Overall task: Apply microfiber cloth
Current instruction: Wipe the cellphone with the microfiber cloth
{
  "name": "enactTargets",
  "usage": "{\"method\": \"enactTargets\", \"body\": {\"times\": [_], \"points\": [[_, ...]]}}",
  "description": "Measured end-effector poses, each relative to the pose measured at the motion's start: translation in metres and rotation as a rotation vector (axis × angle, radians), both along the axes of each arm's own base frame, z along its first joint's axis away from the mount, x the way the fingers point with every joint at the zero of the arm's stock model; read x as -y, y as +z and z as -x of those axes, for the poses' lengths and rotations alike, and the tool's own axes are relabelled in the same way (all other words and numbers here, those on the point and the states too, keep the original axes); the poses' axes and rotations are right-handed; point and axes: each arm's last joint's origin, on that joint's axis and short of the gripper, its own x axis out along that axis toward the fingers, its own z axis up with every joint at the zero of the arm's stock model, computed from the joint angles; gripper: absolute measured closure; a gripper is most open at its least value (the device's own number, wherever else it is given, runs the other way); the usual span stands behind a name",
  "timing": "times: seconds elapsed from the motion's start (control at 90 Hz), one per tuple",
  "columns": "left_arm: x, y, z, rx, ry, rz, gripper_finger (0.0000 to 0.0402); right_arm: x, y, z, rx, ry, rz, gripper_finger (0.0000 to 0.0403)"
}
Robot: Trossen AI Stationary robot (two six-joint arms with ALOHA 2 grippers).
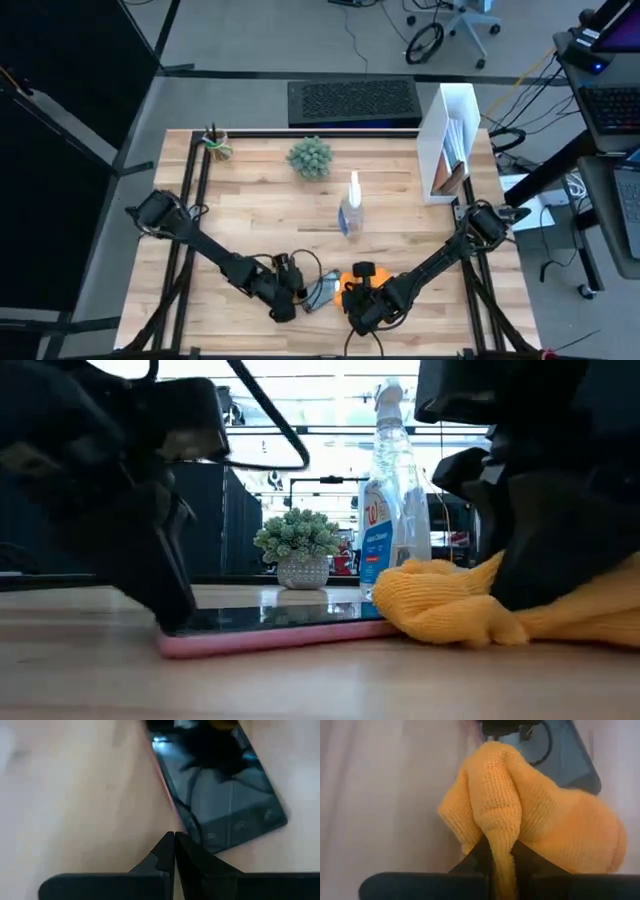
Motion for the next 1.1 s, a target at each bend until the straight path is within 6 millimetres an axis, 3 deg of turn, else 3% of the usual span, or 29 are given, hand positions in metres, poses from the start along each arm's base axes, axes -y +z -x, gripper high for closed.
{"method": "enactTargets", "body": {"times": [0.311,0.656,0.778,0.878,0.978,1.1], "points": [[0.016,-0.008,-0.014,0.124,-0.105,0.169,0.0402,0.021,0.0,-0.021,0.046,0.006,0.005,0.0394],[0.012,-0.007,-0.017,0.15,-0.081,0.151,0.0401,0.06,0.003,-0.064,0.221,0.027,-0.014,0.0394],[0.012,-0.006,-0.017,0.158,-0.073,0.141,0.0401,0.072,0.008,-0.071,0.238,0.068,0.023,0.0394],[0.011,0.003,-0.015,0.146,-0.061,0.137,0.0402,0.076,0.03,-0.068,0.219,0.069,0.037,0.0394],[0.011,0.027,-0.009,0.175,-0.051,0.111,0.0402,0.068,0.06,-0.057,0.233,0.06,-0.002,0.0394],[0.006,0.043,-0.004,0.218,-0.021,0.006,0.0402,0.05,0.07,-0.044,0.22,0.077,-0.11,0.0394]]}}
